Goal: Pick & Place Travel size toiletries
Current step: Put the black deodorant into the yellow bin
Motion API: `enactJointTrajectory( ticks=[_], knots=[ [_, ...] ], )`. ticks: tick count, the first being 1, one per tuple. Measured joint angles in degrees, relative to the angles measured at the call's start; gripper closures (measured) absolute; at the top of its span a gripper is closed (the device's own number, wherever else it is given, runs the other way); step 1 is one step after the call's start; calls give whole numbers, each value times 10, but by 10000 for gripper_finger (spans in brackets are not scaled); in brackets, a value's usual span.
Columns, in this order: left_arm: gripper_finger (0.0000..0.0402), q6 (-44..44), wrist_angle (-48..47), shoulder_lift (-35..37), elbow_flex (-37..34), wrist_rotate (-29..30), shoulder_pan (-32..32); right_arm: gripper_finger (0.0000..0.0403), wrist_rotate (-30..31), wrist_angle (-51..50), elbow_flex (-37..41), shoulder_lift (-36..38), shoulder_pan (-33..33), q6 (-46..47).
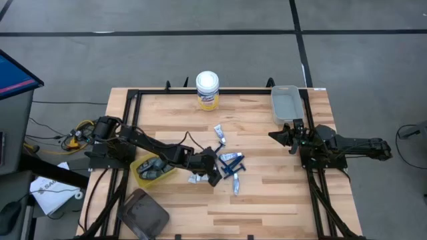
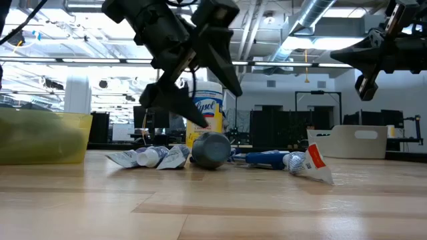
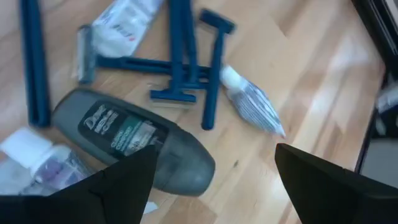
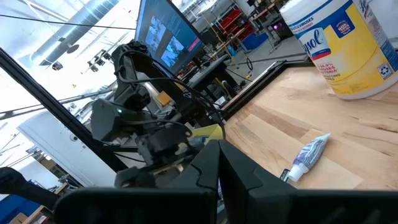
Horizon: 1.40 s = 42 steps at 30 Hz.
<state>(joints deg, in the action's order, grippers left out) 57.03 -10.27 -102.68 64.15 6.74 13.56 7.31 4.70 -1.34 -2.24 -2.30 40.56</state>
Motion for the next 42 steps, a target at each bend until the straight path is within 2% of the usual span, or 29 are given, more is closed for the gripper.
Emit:
enactJointTrajectory(
  ticks=[2, 4, 10, 12, 18, 23, 29, 34, 38, 42],
  knots=[
    [78, -63, 18, 13, 2, -1, 2, 403, 0, 0, 0, 0, 0, 0],
    [78, -170, 38, 24, 7, -1, 6, 403, 0, 1, 0, 0, 0, 0],
    [78, -649, 104, 25, 8, -12, 29, 403, 0, 0, -1, 0, 0, 0],
    [78, -734, 105, 18, 9, -13, 29, 403, 0, 3, -1, 0, 0, 0],
    [78, -794, 98, 18, 7, -61, -5, 403, 0, 0, -1, 0, 0, 0],
    [78, -812, 97, 11, 8, -162, -49, 403, 0, 0, -1, 0, 0, 0],
    [78, -884, 91, -13, 8, -249, -69, 403, 0, 2, -1, 0, 0, 0],
    [78, -899, 91, -47, 8, -277, -69, 403, 0, 1, -1, 0, 0, 0],
    [78, -940, 90, -72, 8, -281, -67, 403, 0, 1, -1, 0, 0, 0],
    [78, -946, 88, -87, 8, -281, -70, 403, 0, 0, -1, 0, 0, 0]
  ],
)
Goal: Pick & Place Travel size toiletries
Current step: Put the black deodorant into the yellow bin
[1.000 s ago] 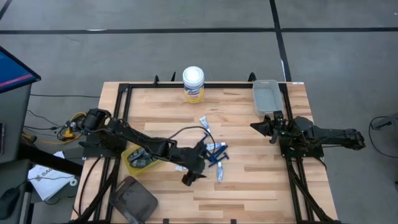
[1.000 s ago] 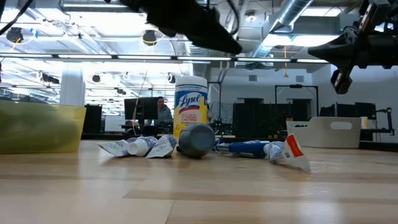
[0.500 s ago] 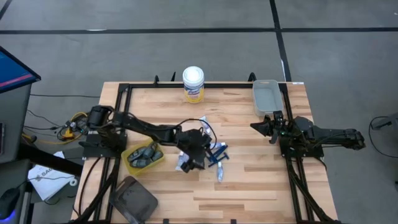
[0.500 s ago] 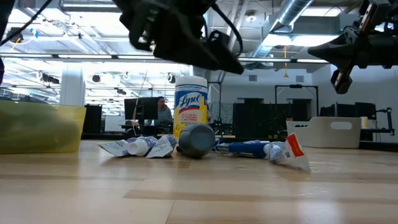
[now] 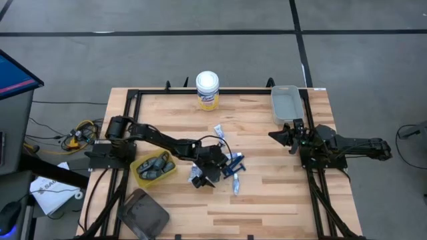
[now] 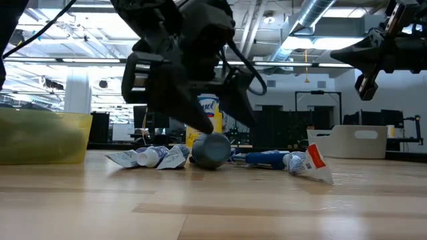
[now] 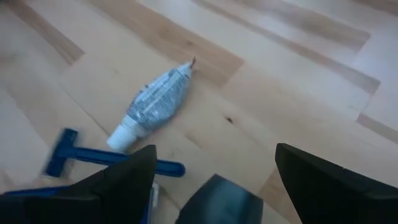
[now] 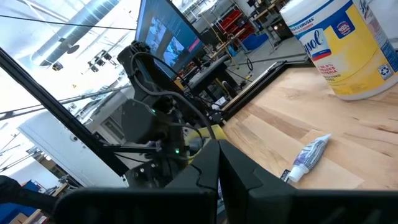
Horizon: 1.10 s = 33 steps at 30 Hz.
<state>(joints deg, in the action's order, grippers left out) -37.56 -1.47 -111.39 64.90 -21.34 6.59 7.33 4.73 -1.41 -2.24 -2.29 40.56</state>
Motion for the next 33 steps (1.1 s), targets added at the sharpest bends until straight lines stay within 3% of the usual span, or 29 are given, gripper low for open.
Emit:
enactJointTrajectory(
  ticks=[12, 19, 26, 33],
  knots=[
    [78, 3, -27, -2, -28, 7, -10, 403, 0, 0, 0, 0, 0, 0],
    [78, 1, -30, 0, -49, 60, -8, 403, 0, 0, 0, 0, 0, 0],
    [78, 9, -30, 0, -49, 71, -8, 403, 0, 0, 0, 0, 0, 0],
    [78, 190, -27, 7, -50, 143, 3, 403, 0, 0, 0, 0, 0, 0]
  ],
)
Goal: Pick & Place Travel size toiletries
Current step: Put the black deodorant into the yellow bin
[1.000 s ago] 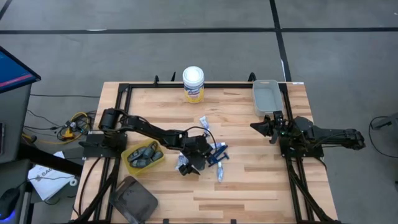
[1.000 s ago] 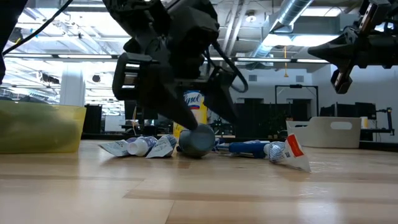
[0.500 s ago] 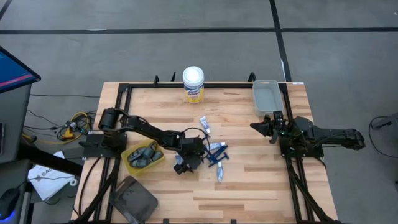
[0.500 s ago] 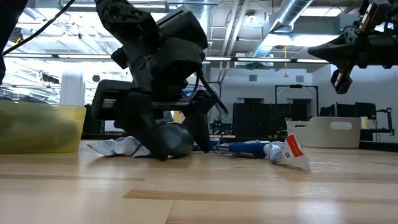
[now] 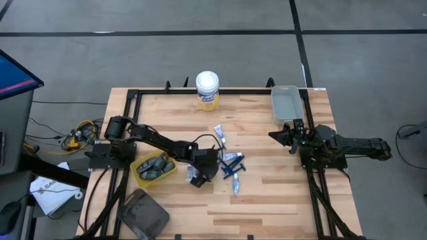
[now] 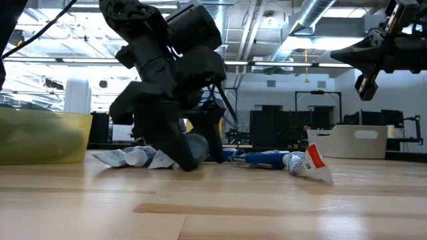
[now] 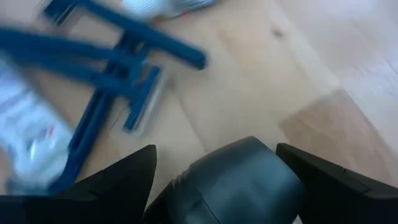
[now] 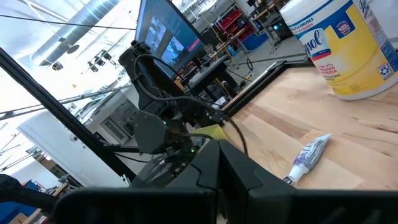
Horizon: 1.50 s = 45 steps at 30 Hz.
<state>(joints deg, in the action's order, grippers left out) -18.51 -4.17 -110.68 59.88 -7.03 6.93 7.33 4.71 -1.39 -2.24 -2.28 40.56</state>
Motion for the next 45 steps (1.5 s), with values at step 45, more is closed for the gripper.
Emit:
enactJointTrajectory(
  ticks=[45],
  knots=[
    [78, -127, -24, 78, -36, -68, -38, 403, 0, 0, 0, 0, 0, 0]
  ],
)
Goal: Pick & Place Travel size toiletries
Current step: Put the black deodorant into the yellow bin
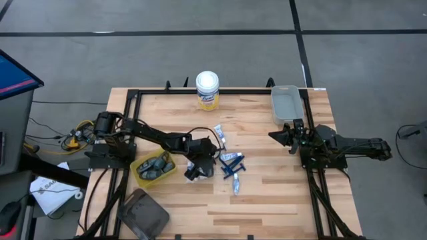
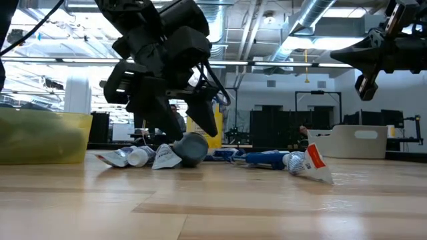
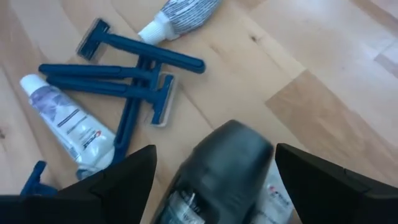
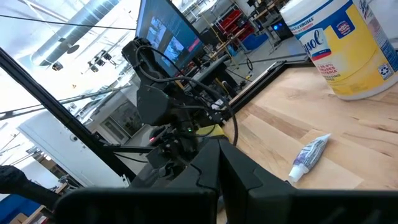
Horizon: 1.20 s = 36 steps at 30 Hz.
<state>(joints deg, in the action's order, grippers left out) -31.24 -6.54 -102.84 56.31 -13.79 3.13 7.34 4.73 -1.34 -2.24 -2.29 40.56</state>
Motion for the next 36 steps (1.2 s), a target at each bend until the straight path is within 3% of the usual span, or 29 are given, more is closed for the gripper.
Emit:
enactJointTrajectory(
  ticks=[17, 30, 36],
  knots=[
    [82, 0, -4, -46, 1, -7, -8, 403, 0, 0, 0, 0, 0, 0],
    [186, 3, -1, -46, 1, -2, -6, 403, 0, 0, 0, 0, 0, 0],
    [202, 3, 5, -41, 16, 5, 4, 403, 0, 0, 0, 0, 0, 0]
  ],
)
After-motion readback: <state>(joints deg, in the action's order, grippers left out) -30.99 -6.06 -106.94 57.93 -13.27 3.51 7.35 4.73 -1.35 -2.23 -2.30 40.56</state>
